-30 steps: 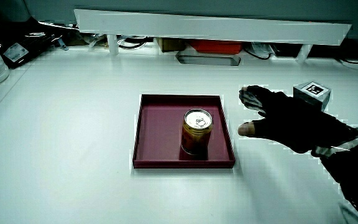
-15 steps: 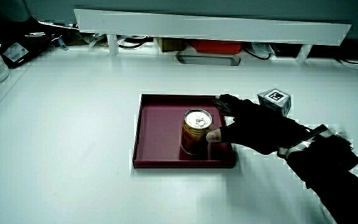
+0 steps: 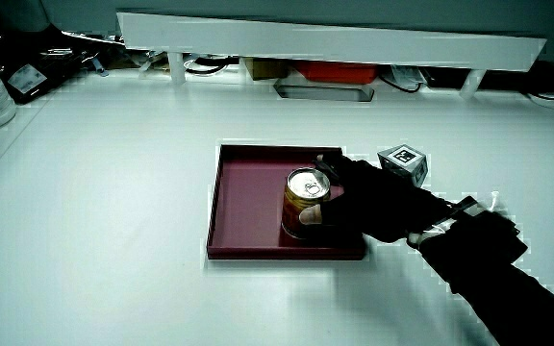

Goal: Pick red bull from plate

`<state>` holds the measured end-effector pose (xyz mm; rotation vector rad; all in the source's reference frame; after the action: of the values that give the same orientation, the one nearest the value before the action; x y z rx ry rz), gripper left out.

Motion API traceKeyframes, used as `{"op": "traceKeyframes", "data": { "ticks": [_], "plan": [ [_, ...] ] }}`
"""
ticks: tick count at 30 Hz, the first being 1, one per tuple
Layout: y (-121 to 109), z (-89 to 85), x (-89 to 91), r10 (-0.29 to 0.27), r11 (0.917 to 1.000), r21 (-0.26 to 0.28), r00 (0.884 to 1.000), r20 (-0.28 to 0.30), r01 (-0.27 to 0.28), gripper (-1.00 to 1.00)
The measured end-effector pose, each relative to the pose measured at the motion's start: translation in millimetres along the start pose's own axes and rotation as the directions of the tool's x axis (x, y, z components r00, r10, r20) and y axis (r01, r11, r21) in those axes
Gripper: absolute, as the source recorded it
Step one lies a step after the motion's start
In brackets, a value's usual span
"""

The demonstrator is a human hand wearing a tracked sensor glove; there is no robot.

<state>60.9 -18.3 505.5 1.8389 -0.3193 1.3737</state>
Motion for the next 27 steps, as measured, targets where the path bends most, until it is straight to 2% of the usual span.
{"op": "traceKeyframes", "data": {
  "ticks": [2,3,4,5,6,8,9,10,11,12,18,26,27],
  "plan": [
    [0,-0.3,0.0,0.004,1.0000,0.005,1.000,-0.011,-0.004,0.00],
    [-2,-0.1,-3.4,0.020,0.9970,0.074,1.000,0.022,-0.022,0.00],
    [0,0.0,1.5,0.012,0.9997,0.023,1.000,0.000,-0.012,0.00],
    [1,-0.1,3.3,0.008,0.9998,0.020,1.000,-0.019,-0.008,0.00],
    [1,0.0,4.4,0.019,0.9995,0.027,1.000,-0.017,-0.019,0.00],
    [0,0.5,3.1,0.006,0.9991,0.042,1.000,-0.016,-0.005,0.08],
    [0,0.6,5.1,0.026,0.9979,0.061,0.999,-0.026,-0.024,0.12],
    [0,1.1,5.5,0.023,0.9973,0.070,0.999,-0.025,-0.021,0.15],
    [1,1.2,7.8,0.032,0.9959,0.085,0.999,-0.032,-0.029,0.19],
    [0,1.4,6.5,0.019,0.9944,0.104,0.999,-0.033,-0.016,0.23],
    [0,1.1,8.9,0.034,0.9869,0.159,0.998,-0.046,-0.026,0.46],
    [-2,0.9,9.2,0.053,0.9794,0.198,0.997,-0.054,-0.041,0.77],
    [-4,1.0,7.0,0.038,0.9794,0.200,0.998,-0.049,-0.028,0.81]
  ]
}}
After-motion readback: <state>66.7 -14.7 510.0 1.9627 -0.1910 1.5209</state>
